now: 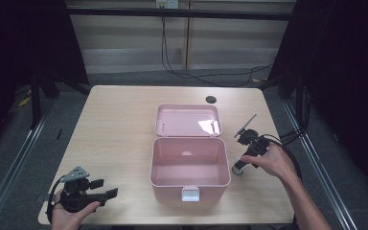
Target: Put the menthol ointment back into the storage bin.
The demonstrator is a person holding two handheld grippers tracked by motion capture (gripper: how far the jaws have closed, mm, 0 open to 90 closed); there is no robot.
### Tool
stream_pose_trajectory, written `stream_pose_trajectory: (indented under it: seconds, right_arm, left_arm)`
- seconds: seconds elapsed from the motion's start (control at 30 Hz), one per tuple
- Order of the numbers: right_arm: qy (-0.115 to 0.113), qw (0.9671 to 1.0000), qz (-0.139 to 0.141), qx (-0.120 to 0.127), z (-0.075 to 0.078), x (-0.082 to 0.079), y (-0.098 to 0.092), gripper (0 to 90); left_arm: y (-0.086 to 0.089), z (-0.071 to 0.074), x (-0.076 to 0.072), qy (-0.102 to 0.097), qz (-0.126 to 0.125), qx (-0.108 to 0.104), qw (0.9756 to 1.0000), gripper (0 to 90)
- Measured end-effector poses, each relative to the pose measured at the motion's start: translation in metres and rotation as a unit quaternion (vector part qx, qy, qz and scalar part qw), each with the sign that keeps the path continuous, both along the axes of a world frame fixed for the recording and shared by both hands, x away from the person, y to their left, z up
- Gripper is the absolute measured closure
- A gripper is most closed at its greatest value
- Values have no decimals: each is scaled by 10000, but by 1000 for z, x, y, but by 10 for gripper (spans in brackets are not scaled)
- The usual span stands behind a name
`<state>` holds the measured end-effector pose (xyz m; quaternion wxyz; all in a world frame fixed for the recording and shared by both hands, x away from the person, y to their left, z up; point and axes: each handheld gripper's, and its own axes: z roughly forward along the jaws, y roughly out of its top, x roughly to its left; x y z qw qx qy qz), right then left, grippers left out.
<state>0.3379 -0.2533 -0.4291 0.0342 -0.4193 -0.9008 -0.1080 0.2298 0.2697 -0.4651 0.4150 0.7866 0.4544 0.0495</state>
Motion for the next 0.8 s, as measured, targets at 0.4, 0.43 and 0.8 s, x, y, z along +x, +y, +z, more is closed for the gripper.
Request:
stream_pose_trajectory:
  seconds: [0.4,0.43,0.8]
  right_arm:
    - [127,9995,146,-246,-8,3,9,498]
    - [125,9995,148,-256,-8,3,9,498]
    - [119,9991,202,-366,-5,2,10,505]
  left_arm:
    - [1,0,0,-5,-17,0,10000,272]
    - [1,0,0,-2,-11,2,10000,272]
    - [0,0,0,4,-5,-10,10000,272]
